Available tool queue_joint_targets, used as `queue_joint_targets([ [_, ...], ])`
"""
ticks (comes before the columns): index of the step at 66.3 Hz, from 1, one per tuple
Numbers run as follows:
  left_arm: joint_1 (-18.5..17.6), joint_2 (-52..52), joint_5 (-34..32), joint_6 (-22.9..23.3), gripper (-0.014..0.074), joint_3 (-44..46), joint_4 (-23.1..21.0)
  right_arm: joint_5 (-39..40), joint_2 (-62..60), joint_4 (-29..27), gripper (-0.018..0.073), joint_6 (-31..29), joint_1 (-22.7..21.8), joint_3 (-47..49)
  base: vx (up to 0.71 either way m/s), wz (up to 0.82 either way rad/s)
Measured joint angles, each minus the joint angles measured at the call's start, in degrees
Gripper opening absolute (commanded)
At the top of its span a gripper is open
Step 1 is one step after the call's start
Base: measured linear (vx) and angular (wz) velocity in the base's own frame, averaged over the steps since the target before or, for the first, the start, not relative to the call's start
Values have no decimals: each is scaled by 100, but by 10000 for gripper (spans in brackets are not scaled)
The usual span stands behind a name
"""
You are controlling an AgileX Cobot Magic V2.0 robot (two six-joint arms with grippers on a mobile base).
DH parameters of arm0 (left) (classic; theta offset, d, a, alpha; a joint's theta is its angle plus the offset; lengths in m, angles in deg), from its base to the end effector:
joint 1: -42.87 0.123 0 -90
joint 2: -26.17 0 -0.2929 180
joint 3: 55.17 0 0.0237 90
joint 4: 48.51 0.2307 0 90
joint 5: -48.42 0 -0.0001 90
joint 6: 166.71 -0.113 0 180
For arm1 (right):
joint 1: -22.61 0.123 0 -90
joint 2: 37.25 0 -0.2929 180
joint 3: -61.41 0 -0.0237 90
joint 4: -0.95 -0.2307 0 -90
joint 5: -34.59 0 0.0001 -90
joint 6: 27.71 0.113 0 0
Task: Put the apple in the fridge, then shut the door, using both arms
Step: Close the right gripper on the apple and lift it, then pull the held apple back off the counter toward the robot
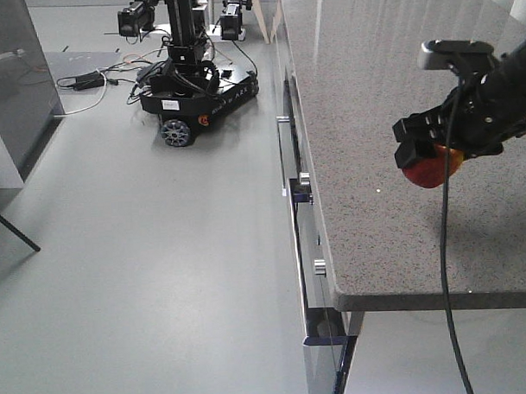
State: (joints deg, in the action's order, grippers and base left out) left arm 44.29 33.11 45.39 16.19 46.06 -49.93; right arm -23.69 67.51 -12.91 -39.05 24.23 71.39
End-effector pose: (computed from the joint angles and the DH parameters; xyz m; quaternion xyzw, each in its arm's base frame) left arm 0.0496 0.0014 0.2136 -0.0336 0.6597 -0.0186 0.7506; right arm 0.3570 0.0331 0.3126 -0.0714 0.9635 0.0946 0.2401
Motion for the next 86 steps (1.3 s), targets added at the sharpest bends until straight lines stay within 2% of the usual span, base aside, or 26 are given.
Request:
queue_joint_targets([
  [16,0,0,0,0,-6,0,0,300,-1633,-175,186,-226,0,-1476,0,0],
  [23,0,0,0,0,-6,0,0,313,-2334,-174,186,-228,164,-2064,0,0],
  [48,0,0,0,0,-6,0,0,320,-4003,-249,186,40,1731,-3533,0,0],
  [63,0,0,0,0,-6,0,0,332,-4761,-258,186,95,2357,-4123,0,0],
  [86,0,0,0,0,-6,0,0,356,-5743,-308,186,73,2470,-4333,0,0],
])
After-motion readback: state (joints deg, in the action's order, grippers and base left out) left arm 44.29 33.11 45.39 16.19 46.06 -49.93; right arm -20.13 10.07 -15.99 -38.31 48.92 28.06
